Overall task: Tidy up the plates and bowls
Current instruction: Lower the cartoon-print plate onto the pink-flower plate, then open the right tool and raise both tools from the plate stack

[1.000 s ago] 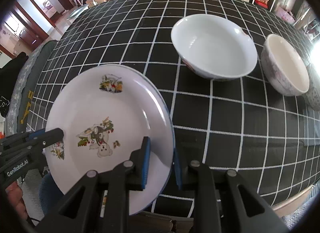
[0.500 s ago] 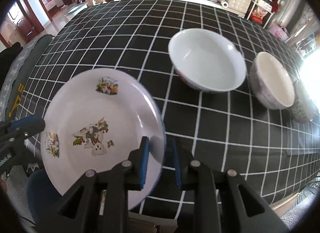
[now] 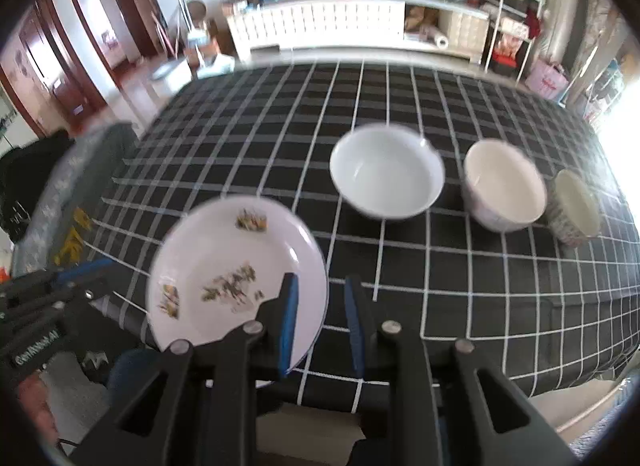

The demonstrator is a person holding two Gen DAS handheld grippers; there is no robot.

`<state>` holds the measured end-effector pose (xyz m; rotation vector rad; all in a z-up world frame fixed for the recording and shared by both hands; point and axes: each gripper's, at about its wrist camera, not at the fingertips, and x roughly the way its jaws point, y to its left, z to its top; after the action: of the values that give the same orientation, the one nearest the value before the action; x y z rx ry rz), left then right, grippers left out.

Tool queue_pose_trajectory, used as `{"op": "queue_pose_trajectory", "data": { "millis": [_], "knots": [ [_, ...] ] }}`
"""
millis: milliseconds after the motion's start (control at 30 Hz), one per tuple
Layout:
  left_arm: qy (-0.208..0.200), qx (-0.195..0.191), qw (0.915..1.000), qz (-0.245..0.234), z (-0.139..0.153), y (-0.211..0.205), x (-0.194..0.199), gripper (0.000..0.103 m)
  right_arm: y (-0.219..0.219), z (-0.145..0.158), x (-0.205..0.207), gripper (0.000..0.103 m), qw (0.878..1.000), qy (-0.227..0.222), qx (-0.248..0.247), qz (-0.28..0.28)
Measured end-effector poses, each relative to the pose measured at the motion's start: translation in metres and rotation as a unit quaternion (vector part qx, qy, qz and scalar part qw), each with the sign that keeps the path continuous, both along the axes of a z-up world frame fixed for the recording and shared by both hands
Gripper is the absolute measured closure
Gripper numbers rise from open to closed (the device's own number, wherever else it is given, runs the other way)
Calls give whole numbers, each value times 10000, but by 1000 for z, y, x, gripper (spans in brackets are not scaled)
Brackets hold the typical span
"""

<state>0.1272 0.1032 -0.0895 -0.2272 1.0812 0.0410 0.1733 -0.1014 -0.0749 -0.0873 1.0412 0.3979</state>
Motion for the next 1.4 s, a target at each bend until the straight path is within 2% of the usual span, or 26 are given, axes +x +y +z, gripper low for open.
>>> {"op": "queue_pose_trajectory", "data": {
  "millis": [33,67,100,167,200,233,267,400,500,567,600,633,900,1000,1133,1200,1400],
  "knots": [
    [-114,-3,9999,-14,7,-4,-3,76,-3,7,-5,74,9999,-90,47,-31],
    [-206,-1,9998,-24,13,-7,-4,75,-5,11,-8,68,9998,-171,60,-80],
    [-319,19,9995,-44,20,-11,-7,74,-8,18,-11,56,9995,-270,46,-128],
    [-512,75,9986,-92,32,-19,-12,65,-14,30,-18,43,9984,-513,127,-182],
    [-613,92,9980,-100,39,-23,-14,57,-16,34,-21,36,9978,-608,236,-141],
    [-742,87,9971,-113,45,-27,-17,52,-19,42,-26,34,9966,-712,412,-6],
    [-864,64,9961,-143,51,-31,-20,50,-20,46,-30,31,9957,-780,480,105],
    [-1147,177,9927,-318,67,-47,-25,44,-18,61,-42,24,9934,-1059,198,401],
    [-1312,389,9899,-377,74,-60,-28,43,-32,66,-37,16,9943,-869,573,219],
    [-1382,357,9888,-425,79,-65,-27,41,-45,68,-31,11,9925,-726,984,91],
    [-1395,344,9887,-431,80,-65,-27,38,-50,69,-28,10,9917,-717,1067,-2],
    [-1422,346,9884,-417,82,-67,-26,36,-52,70,-27,10,9921,-811,951,-92],
    [-1585,525,9849,-458,95,-73,-10,31,-57,88,-24,5,9862,-1567,437,-303],
    [-1666,603,9830,-486,101,-74,-3,27,-53,86,-12,5,9906,-1332,173,-246],
    [-1596,429,9832,-774,101,-76,11,27,-59,87,-1,4,9919,-1171,362,-338],
    [-1573,423,9838,-747,99,-76,18,27,-62,84,8,4,9926,-1058,528,-287],
    [-1266,197,9895,-666,84,-68,49,27,-57,71,36,4,9957,-714,585,-93]
  ]
}}
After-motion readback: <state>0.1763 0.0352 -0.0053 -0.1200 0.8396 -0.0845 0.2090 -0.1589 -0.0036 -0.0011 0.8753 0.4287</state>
